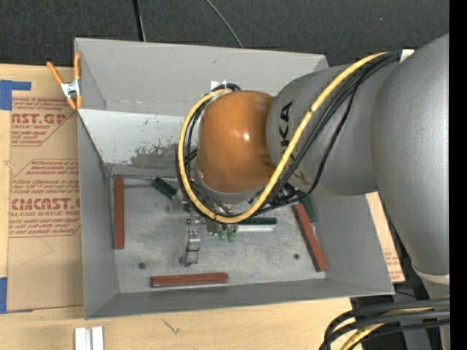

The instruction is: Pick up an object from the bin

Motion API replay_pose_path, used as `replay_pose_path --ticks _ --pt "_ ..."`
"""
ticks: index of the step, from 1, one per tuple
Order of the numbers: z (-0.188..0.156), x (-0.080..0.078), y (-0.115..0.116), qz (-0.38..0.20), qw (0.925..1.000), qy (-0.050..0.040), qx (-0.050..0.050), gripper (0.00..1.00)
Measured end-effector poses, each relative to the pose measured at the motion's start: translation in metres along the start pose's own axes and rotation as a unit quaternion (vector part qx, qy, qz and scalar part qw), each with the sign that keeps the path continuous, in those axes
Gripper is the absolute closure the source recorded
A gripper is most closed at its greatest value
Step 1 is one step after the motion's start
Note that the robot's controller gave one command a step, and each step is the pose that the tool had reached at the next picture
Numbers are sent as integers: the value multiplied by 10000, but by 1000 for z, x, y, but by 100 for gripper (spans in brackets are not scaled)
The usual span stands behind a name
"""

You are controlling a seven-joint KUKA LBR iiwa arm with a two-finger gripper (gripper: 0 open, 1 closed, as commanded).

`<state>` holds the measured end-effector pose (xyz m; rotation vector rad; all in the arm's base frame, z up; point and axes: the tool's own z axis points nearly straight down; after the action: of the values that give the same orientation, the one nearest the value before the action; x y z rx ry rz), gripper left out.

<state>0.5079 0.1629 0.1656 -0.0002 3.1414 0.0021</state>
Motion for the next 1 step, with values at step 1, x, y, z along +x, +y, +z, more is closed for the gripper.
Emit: replay_pose_path --ticks 1 --pt "59 17 -1 -755 9971 -10 3 0"
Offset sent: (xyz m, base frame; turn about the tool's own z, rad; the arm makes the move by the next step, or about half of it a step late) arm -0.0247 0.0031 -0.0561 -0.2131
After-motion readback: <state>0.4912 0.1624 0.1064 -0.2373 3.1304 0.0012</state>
